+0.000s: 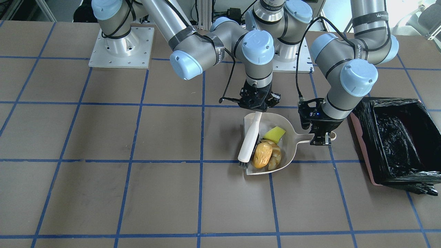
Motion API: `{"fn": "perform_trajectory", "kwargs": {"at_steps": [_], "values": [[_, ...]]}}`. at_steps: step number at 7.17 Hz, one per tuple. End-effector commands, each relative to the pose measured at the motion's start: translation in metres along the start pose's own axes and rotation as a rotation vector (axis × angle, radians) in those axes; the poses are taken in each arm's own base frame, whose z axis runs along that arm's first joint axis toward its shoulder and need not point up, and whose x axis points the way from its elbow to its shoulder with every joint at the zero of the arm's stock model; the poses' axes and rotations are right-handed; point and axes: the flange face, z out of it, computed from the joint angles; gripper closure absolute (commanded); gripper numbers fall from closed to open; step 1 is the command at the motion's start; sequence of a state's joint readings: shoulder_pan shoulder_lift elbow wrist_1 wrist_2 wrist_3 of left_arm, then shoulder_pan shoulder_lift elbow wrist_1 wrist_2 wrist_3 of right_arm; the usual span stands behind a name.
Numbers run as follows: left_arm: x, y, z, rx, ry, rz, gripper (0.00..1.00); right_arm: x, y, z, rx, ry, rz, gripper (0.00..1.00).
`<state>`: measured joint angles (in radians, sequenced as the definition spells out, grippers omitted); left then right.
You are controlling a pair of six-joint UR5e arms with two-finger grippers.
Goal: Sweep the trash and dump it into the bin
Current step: 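Sweep the yellow lump into the dustpan with the right gripper's brush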
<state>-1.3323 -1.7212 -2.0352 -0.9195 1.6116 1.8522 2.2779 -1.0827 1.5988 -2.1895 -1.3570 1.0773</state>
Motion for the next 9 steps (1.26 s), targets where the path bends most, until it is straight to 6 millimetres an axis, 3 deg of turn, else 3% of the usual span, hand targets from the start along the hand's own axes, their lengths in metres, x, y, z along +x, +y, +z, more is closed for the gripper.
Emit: {"fn": "perform_trajectory", "kwargs": {"at_steps": [1, 3, 5, 6, 7, 9], "values": [[-0.002, 0.001, -0.004, 0.002, -0.009, -0.002, 1.0, 0.003, -0.005, -0.004, 0.044, 0.035, -0.034, 1.0], [-0.002, 0.003, -0.005, 0.004, -0.012, -0.005, 1.0, 0.016, -0.009, -0.029, 0.082, 0.133, -0.133, 1.0], [-0.003, 0.008, -0.009, 0.006, -0.022, -0.013, 1.0, 0.032, -0.031, -0.046, 0.099, 0.191, -0.197, 1.0], [-0.007, 0.025, -0.017, 0.001, -0.035, -0.032, 1.0, 0.05, -0.046, -0.073, 0.084, 0.205, -0.238, 1.0], [-0.005, 0.048, -0.025, 0.032, -0.053, -0.075, 1.0, 0.071, -0.074, -0.091, 0.056, 0.221, -0.243, 1.0], [0.002, 0.107, -0.034, 0.033, -0.073, -0.109, 1.0, 0.122, -0.119, -0.135, 0.03, 0.247, -0.263, 1.0]]}}
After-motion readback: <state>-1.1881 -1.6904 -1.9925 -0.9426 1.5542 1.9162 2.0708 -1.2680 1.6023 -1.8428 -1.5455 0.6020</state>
